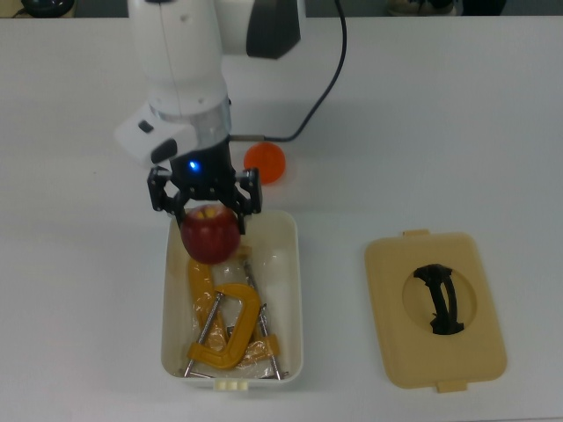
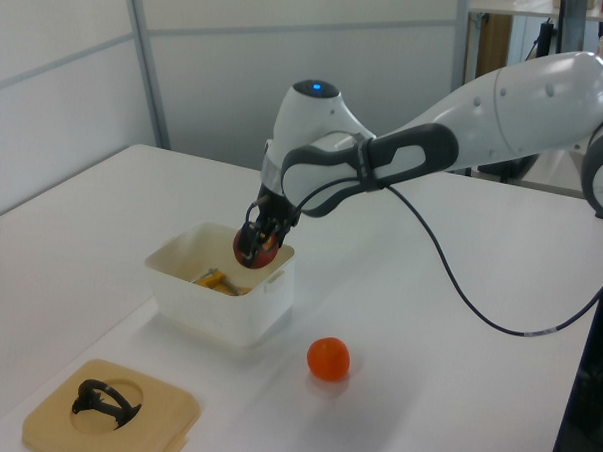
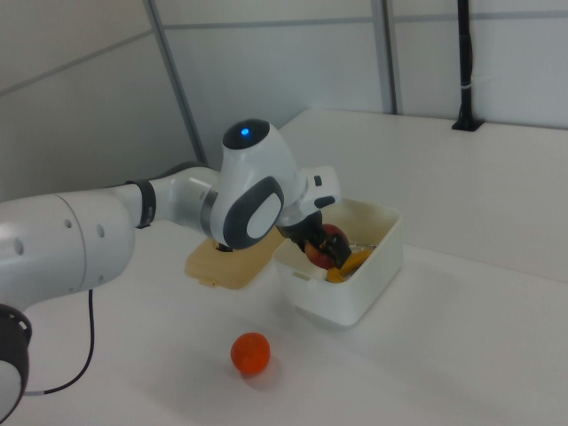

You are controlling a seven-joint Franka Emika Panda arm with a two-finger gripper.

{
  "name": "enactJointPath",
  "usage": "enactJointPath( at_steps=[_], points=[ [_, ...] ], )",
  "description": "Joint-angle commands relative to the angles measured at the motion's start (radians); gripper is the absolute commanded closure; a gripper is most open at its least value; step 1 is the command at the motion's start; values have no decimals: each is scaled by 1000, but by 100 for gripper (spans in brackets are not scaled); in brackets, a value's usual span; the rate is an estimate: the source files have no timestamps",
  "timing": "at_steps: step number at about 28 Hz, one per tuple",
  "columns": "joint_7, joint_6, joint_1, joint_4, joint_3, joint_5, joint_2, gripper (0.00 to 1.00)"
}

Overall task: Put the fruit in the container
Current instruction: 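Carry the apple over the white container and release it inside, then move the gripper to the orange fruit and grasp it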

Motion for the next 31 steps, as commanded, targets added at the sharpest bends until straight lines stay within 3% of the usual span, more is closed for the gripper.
enactJointPath(
  at_steps=[1,5,13,21,31],
  points=[
    [45,1,13,33,-4,-31,10,0],
    [45,-26,13,33,-4,-28,-17,0],
    [-34,-307,13,9,-4,-30,-125,0],
    [-148,-356,36,-184,-4,-33,-245,0],
    [-143,-322,96,-309,-1,-116,-248,0]
  ],
)
